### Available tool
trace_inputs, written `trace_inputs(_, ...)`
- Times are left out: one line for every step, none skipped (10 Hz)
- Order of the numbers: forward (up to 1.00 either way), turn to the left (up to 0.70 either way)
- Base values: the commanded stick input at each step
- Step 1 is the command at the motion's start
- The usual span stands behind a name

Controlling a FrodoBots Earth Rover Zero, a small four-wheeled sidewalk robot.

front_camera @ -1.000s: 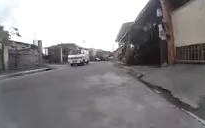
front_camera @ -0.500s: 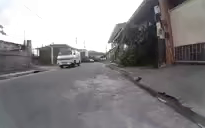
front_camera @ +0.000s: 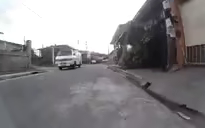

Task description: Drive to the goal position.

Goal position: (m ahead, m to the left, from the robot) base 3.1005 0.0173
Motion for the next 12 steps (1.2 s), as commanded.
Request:
trace_inputs(1.0, 0.01)
trace_inputs(1.0, 0.01)
trace_inputs(1.0, 0.01)
trace_inputs(1.0, 0.01)
trace_inputs(1.0, -0.05)
trace_inputs(1.0, -0.18)
trace_inputs(1.0, -0.3)
trace_inputs(1.0, -0.31)
trace_inputs(1.0, 0.01)
trace_inputs(1.0, 0.01)
trace_inputs(1.0, 0.01)
trace_inputs(1.0, 0.01)
